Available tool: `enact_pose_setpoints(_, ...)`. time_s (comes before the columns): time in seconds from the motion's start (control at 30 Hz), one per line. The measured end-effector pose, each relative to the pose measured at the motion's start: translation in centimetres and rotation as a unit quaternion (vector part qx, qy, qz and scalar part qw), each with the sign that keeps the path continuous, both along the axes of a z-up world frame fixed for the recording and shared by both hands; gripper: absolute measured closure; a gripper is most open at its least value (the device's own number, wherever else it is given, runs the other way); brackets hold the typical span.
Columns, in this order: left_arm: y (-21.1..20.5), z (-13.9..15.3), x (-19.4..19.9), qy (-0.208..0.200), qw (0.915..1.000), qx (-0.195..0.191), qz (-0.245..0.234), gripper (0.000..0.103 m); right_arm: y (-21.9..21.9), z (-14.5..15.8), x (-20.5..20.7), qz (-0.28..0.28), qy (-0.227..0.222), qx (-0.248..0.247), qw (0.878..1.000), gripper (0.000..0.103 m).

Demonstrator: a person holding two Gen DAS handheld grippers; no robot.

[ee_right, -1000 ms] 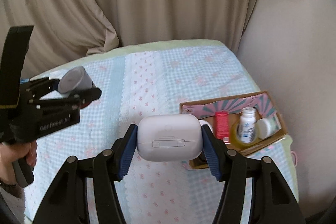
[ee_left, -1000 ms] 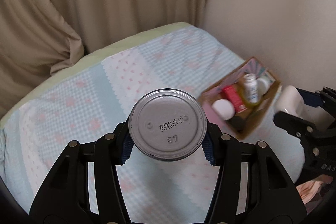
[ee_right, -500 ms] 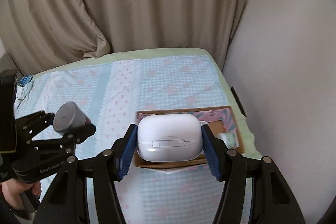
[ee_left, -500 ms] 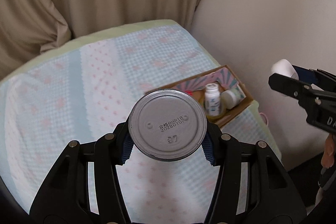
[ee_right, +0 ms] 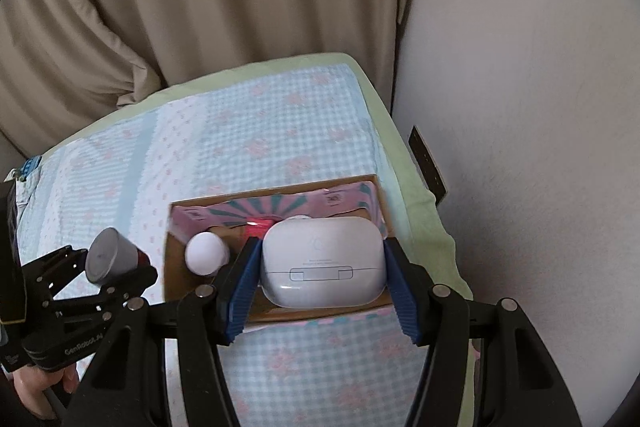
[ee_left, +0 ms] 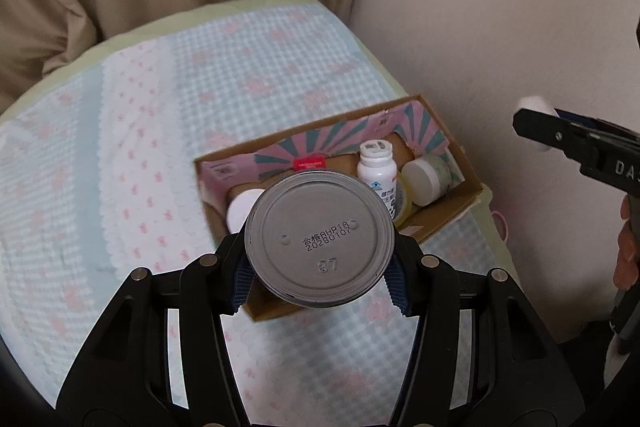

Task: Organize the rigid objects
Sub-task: 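Lift the silver tin and white case and carry both over the cardboard box, then release the silver tin from the left tool while the right tool releases the case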

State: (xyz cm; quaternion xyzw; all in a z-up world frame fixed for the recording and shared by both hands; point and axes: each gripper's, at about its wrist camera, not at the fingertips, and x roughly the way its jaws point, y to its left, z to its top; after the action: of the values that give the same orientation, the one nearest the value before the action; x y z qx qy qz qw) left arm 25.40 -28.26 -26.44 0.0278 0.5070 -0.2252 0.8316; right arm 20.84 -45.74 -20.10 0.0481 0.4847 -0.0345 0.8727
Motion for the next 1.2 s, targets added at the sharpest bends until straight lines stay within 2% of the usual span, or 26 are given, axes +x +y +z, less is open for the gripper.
enact_pose_setpoints(0.33, -4.2, -7.0, 5.2, 0.043, 0.9987, 0.02, -0.019, 0.052, -4.3, -7.6, 5.3, 0.01, 0.045, 0.022, 0.999, 0.047)
enact_pose_setpoints(0.53, -6.3, -10.9, 8.3, 0.066, 0.997, 0.033, -0.022, 0.053, -5.1, -11.4, 7.9, 0.032, 0.06, 0.031, 0.997, 0.047)
enact_pose_setpoints(0.77, -7.4, -12.3, 9.8, 0.081, 0.9955, 0.036, -0.033, 0.052, -5.6, -14.3, 10.0, 0.047, 0.082, 0.048, 0.994, 0.047)
enact_pose_setpoints(0.83, -7.8, -12.3, 9.7, 0.075, 0.9954, 0.05, -0.033, 0.051, -5.6, -14.7, 10.4, 0.051, 0.086, 0.054, 0.993, 0.047)
enact_pose_setpoints(0.87, -8.0, -12.2, 9.6, 0.07, 0.9951, 0.061, -0.035, 0.045, -5.7, -14.9, 10.7, 0.053, 0.09, 0.059, 0.993, 0.047)
enact_pose_setpoints(0.9, -8.0, -11.9, 9.5, 0.065, 0.9953, 0.062, -0.037, 0.015, -5.7, -15.0, 10.9, 0.053, 0.092, 0.057, 0.993, 0.047)
enact_pose_setpoints(0.93, -8.1, -11.5, 9.4, 0.059, 0.9956, 0.062, -0.038, 0.0, -5.7, -15.0, 11.1, 0.052, 0.092, 0.056, 0.993, 0.047)
enact_pose_setpoints(0.97, -8.1, -11.1, 9.2, 0.052, 0.9962, 0.058, -0.039, 0.0, -5.6, -15.0, 11.3, 0.054, 0.094, 0.056, 0.993, 0.047)
enact_pose_setpoints(1.0, -8.0, -10.6, 9.1, 0.051, 0.9964, 0.056, -0.04, 0.0, -5.5, -15.1, 11.5, 0.054, 0.098, 0.054, 0.992, 0.041)
enact_pose_setpoints(1.03, -7.8, -10.5, 8.9, 0.052, 0.9963, 0.056, -0.04, 0.0, -5.4, -14.9, 11.6, 0.056, 0.098, 0.049, 0.992, 0.031)
enact_pose_setpoints(1.07, -7.5, -10.3, 8.7, 0.052, 0.9961, 0.06, -0.038, 0.0, -5.1, -14.8, 11.7, 0.065, 0.098, 0.059, 0.991, 0.011)
enact_pose_setpoints(1.1, -7.2, -10.1, 8.4, 0.053, 0.996, 0.062, -0.036, 0.0, -4.9, -14.7, 11.7, 0.075, 0.099, 0.074, 0.989, 0.0)
enact_pose_setpoints(1.13, -6.8, -9.9, 8.2, 0.056, 0.996, 0.061, -0.033, 0.0, -4.6, -14.6, 11.6, 0.082, 0.101, 0.081, 0.988, 0.0)
enact_pose_setpoints(1.2, -5.9, -9.7, 7.9, 0.063, 0.996, 0.058, -0.024, 0.0, -4.1, -14.2, 11.1, 0.082, 0.09, 0.055, 0.991, 0.0)
